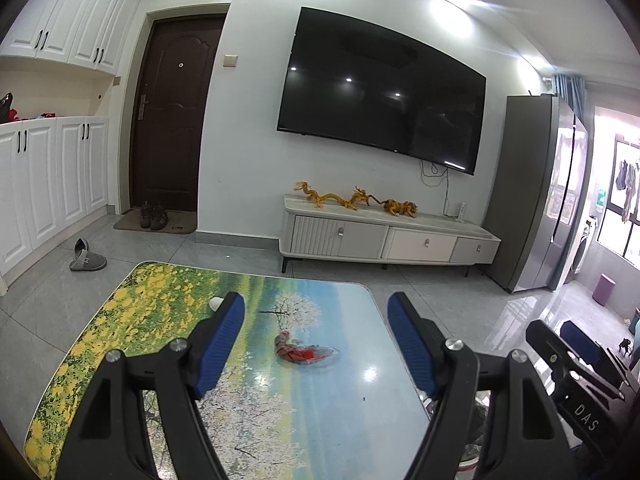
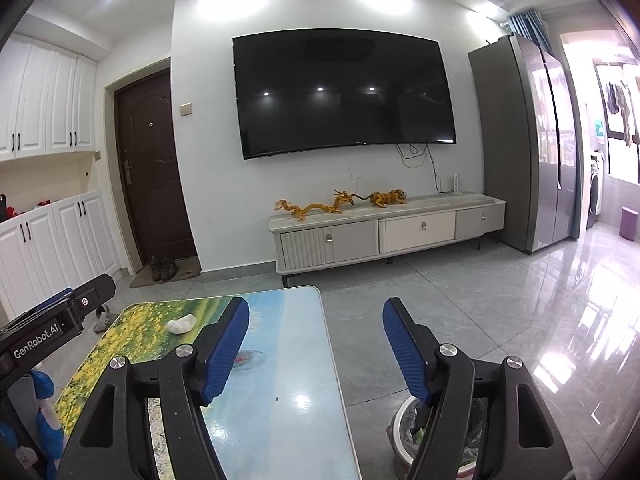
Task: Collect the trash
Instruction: 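Return both tools from the bin to the table, then grasp the white tissue with the left tool while the right tool grasps the red plastic bag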
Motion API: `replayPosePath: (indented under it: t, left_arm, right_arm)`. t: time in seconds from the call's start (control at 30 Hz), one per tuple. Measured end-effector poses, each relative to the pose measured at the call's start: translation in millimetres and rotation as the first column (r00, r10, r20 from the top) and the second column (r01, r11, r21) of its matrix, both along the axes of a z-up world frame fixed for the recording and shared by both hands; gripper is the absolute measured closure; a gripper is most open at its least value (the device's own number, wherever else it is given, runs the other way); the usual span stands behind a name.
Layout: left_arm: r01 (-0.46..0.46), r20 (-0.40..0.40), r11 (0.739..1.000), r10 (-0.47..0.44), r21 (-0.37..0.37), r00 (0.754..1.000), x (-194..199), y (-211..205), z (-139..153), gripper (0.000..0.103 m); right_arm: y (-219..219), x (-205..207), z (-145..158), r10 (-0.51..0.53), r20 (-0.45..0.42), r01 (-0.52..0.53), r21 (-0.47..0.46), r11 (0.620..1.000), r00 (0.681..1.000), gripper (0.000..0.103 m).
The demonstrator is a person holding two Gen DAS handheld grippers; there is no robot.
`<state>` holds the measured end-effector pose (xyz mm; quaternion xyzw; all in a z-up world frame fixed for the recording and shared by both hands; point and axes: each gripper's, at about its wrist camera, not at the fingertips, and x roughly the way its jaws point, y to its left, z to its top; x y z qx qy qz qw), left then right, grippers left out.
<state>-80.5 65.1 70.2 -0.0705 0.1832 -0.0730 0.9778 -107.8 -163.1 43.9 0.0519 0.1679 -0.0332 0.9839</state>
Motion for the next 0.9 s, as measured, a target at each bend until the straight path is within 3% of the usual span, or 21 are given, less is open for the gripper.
replayPosePath:
  t: [0.2,0.47,0.67,0.9]
  left_arm:
    - [-0.041,-0.055,0.999,0.040,-0.003,0.998,12,28,-25,0.030]
    - [-0.048,-0.215,0.997,0.059,0.058,0.975,50,72,-96,0.030]
    - [0.012,-0.271,0.993,0.021,0.121,0.962,95,104,-121,0.030]
    - [0.112,-0.307,0.988,-0.073,0.111,0.949,181,127,-122,0.030]
  right_arm:
    - [12,11,-8,0.031,-0.030,-0.031,-0.032,0.999,0.999,0.035]
    - [33,49,-37,0.132,-0.149,-0.142,-0.054,0.988,0.980,0.035]
    - [56,98,-69,0.258,-0.269,-0.272,-0.013,0.962,0.928,0.035]
    - [85,158,-103,0.376,-0.358,-0.392,0.029,0.920,0.855,0.035]
